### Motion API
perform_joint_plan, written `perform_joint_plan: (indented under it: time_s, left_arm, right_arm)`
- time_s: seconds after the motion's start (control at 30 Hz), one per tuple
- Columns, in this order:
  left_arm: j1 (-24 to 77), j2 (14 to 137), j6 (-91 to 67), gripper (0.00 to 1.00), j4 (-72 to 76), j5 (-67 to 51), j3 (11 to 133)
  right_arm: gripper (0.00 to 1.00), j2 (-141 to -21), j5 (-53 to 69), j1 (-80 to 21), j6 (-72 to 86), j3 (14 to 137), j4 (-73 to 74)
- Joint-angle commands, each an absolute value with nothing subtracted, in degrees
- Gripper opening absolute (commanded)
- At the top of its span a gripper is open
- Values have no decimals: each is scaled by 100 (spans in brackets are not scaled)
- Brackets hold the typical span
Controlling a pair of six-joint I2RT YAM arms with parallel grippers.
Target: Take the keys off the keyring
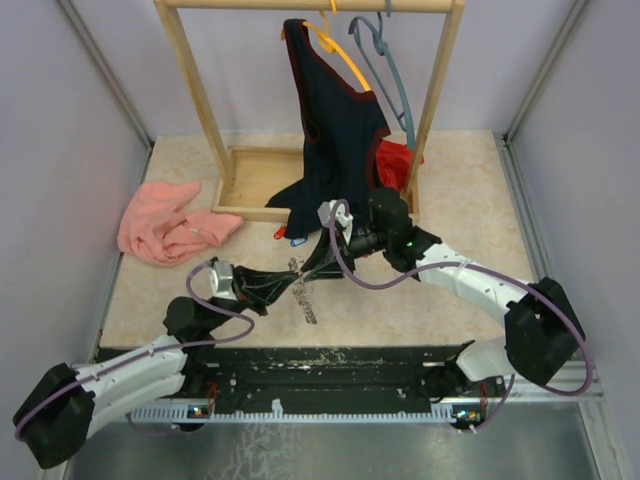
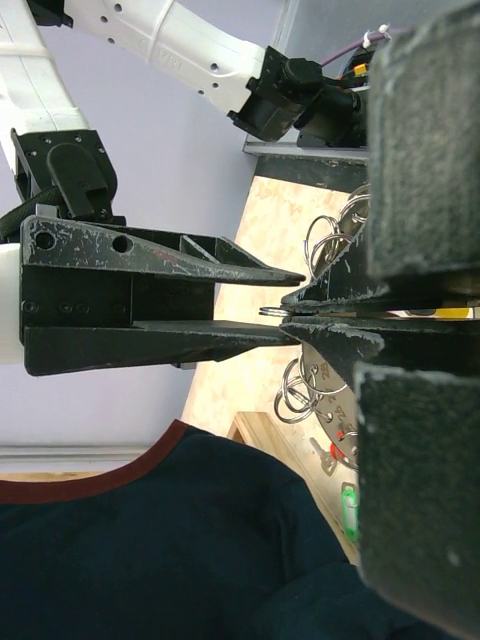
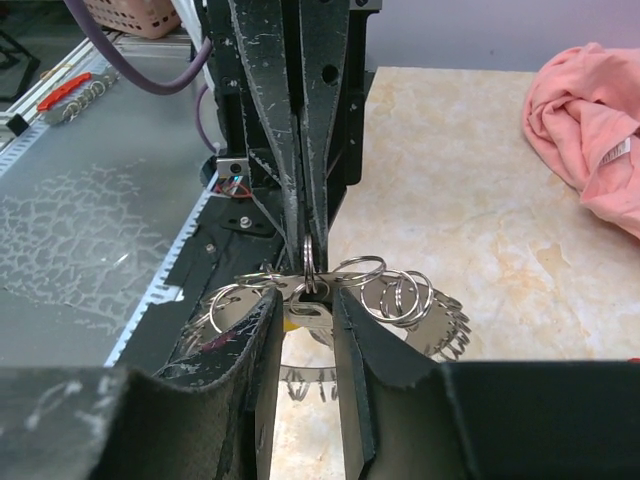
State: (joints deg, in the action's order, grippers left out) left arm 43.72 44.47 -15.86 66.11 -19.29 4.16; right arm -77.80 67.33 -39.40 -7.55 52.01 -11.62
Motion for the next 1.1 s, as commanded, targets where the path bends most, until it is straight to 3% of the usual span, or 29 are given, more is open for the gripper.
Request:
perform_joint_plan:
  time_s: [0.0,0.23,0.43,0.67,0.93,1.07]
  left_arm:
    - [4349,4483,-1735,0,7079,-1771,378]
    - [4351,4627,-1783,0,7161,-1769,386]
    - [4350,4650,-1802,0,7176,-1767,383]
    - [4350,4568,-1725,2,6985,-1681,319]
    - [4351,3221,-1507,44,4864,-1413,437]
    - [4349,2715,-1089,52,3956,-1652,514]
  right_arm:
    - [26,-7637,6822,-4029,-915,5357,-1204]
    - [21,-7645,6814,-4078,-883,5393,-1186]
    - [0,-7638,6718,-4077,-1051,5463,-970]
    - [0,-7612,6444,-4078,-1559,5777,-147]
    - [0,-7642,5798,-4098,-3496,6567,2153]
    - [0,-7702,4738,-4437,-4553,6998,3251]
